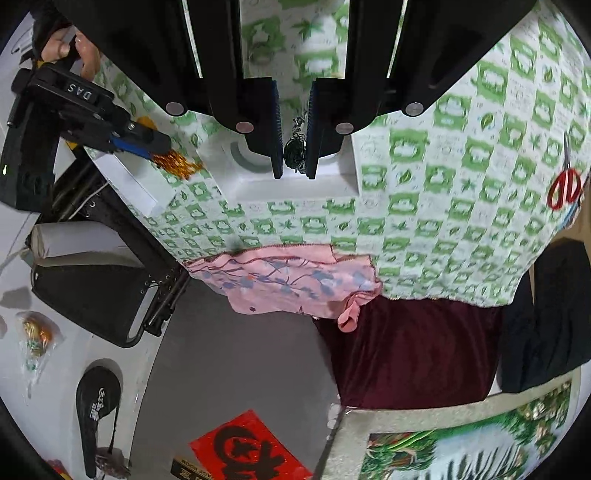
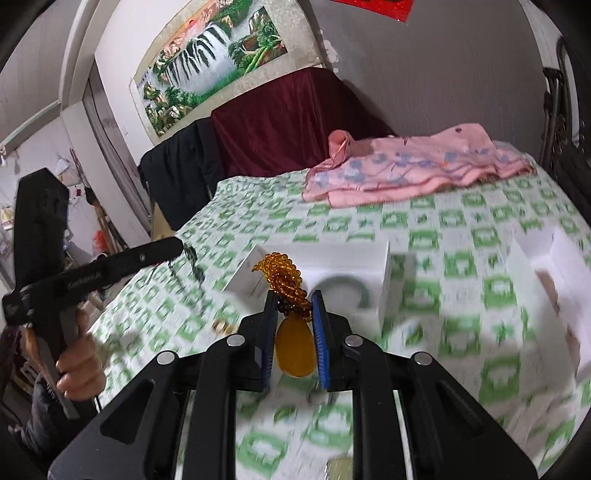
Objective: Organize jewelry
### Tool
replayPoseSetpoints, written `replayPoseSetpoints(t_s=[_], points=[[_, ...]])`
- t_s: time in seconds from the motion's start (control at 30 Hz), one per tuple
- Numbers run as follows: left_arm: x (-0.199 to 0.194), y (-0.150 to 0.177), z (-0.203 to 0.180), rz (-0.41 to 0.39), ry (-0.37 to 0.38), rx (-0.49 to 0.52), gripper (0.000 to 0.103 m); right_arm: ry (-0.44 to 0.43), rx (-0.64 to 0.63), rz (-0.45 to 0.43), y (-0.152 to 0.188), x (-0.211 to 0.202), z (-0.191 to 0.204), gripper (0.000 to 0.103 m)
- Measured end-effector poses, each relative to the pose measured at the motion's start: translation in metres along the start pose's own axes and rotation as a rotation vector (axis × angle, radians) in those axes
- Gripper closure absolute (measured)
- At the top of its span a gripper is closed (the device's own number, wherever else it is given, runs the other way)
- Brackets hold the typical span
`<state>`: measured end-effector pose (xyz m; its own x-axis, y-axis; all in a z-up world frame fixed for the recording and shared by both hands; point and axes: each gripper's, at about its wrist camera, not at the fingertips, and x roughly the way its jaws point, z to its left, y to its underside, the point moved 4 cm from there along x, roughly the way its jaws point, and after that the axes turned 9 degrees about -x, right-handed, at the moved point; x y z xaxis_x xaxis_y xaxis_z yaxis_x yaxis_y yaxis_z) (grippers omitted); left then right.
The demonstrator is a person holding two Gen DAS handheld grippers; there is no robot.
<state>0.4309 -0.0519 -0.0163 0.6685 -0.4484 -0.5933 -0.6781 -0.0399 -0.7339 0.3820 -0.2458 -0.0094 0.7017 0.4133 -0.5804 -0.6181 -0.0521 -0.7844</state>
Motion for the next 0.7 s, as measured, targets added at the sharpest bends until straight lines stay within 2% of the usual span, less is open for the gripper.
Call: replayPoseSetpoints(t_s=[0.2, 0.37, 0.43, 0.57, 0.7], points=[[0.039, -0.005, 0.001, 0.043, -0.005, -0.008, 0.091, 0.032, 0.055, 0.072, -0.009, 0.046, -0.023, 0.085], [0.074, -0.001, 0.01, 0.089, -0.011, -0.033, 0.091, 0.019, 0.075, 0.096, -0.008, 0.07, -0.032, 0.083], [0.083, 0.006, 0.016, 0.111, -0.014, -0.044, 0.091, 0.029, 0.085, 0.092, -0.004, 0.074, -0.037, 0.078], [0.094, 0.015, 0.031, 0.147, -0.024, -0.073, 0.091, 0.02, 0.107, 0.082, 0.002, 0.072, -0.044, 0.077], [0.086, 0.013, 0.039, 0.128, -0.016, -0.097, 0.091, 0.015, 0.11, 0.067, 0.004, 0.065, -0.044, 0.077]])
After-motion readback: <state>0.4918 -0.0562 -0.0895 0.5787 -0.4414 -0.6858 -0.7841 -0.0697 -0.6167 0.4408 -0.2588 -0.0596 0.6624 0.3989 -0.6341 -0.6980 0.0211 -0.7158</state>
